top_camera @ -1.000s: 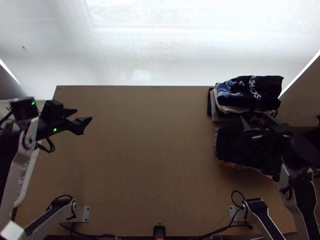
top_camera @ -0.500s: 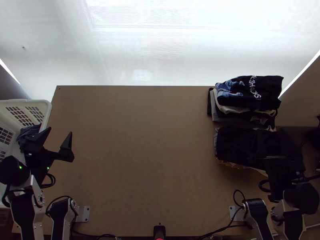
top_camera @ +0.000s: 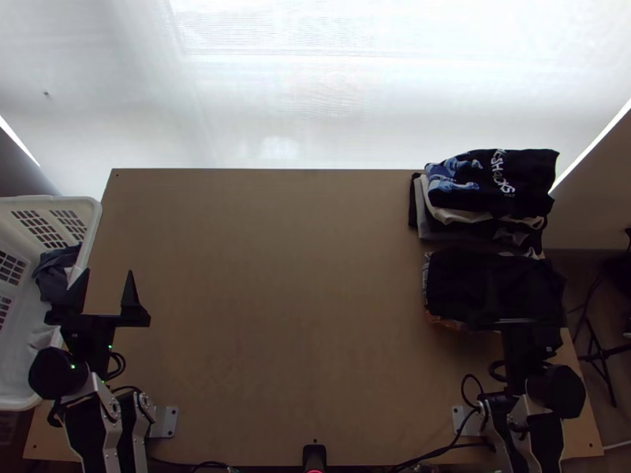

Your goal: Fold the t-shirt

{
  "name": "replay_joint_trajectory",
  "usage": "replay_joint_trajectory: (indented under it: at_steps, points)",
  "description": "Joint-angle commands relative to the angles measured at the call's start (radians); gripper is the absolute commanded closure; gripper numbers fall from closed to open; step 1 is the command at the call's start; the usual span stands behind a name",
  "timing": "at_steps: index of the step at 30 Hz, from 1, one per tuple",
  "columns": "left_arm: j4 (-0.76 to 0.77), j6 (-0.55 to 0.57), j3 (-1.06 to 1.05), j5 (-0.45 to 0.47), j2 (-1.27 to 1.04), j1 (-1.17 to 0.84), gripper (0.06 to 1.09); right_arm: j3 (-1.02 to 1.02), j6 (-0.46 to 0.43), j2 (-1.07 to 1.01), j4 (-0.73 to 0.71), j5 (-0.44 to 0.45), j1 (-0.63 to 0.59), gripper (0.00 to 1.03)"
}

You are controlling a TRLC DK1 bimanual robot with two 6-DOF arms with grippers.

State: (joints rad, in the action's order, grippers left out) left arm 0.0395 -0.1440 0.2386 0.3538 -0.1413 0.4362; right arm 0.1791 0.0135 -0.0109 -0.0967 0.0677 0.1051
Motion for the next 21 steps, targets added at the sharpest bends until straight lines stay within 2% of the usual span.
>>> replay_joint_trajectory:
  at_steps: [1, 5, 9, 13, 21]
  points:
    - [0.025, 0.054, -0.154, -0.024, 0.143, -0.028, 0.10, -0.078, -0.038, 0.017, 0.060, 0.001, 0.034, 0.04]
    - [-0.072, 0.118, -0.162, -0.026, 0.143, -0.028, 0.10, -0.081, -0.030, 0.015, 0.212, 0.003, 0.054, 0.04]
    - [-0.110, 0.188, -0.162, -0.029, 0.143, -0.024, 0.10, -0.082, -0.015, 0.015, 0.302, 0.003, 0.050, 0.04]
    - [-0.165, 0.285, -0.162, -0.108, 0.143, 0.015, 0.10, -0.084, 0.014, 0.012, 0.322, 0.000, 0.051, 0.04]
    - [-0.213, 0.288, -0.163, -0.118, 0.141, 0.022, 0.10, -0.084, 0.014, 0.014, 0.322, 0.000, 0.051, 0.04]
